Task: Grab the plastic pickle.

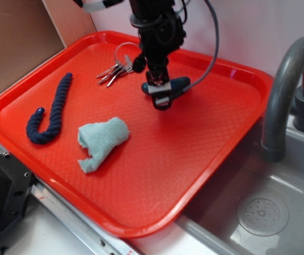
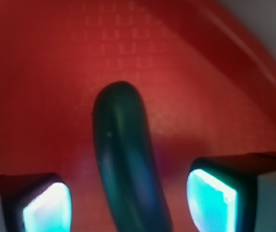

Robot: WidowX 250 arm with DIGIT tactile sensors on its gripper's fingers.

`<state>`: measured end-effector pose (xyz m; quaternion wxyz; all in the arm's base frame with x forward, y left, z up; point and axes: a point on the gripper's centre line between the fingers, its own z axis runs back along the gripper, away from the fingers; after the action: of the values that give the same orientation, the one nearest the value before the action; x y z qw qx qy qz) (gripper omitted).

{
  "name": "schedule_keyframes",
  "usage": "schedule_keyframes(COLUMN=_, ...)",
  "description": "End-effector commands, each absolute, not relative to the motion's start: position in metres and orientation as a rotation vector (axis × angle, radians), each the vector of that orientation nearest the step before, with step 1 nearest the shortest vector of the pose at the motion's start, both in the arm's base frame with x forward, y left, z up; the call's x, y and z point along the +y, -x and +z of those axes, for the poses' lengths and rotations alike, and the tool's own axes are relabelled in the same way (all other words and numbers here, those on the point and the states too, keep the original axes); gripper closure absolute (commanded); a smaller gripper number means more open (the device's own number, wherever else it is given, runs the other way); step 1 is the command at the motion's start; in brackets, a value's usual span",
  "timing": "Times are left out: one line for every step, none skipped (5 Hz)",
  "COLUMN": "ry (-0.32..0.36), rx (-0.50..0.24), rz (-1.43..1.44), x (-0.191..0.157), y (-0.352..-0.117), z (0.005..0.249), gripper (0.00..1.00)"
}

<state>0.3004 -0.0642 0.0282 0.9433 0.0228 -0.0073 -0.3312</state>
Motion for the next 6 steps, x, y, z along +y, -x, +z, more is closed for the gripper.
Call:
schedule_keyframes(ry=-0.033, rx=-0.051, rz=-0.696, x=-0.071, y=-0.314, z=0.029, gripper=0.0)
schedule_keyframes(ry=-0.036, rx=-0.025, rz=-0.697, x=-0.069, y=-0.313, z=0.026, gripper=1.0)
schedule_keyframes(ry=-0.04, rx=-0.03, rz=-0.698, x=-0.069, y=-0.312, z=0.025, gripper=1.0)
schedule_keyframes(ry=-0.045, rx=-0.003, rz=-0.691, x=-0.071, y=-0.311, z=0.02, gripper=1.0)
schedule_keyframes(ry=-0.082, rx=0.05, rz=-0.535, x=-0.053, y=-0.308, z=0.037, gripper=1.0)
schedule_keyframes(ry=-0.032, rx=-0.018, rz=-0.286, x=-0.029, y=-0.289, z=0.084, gripper=1.0)
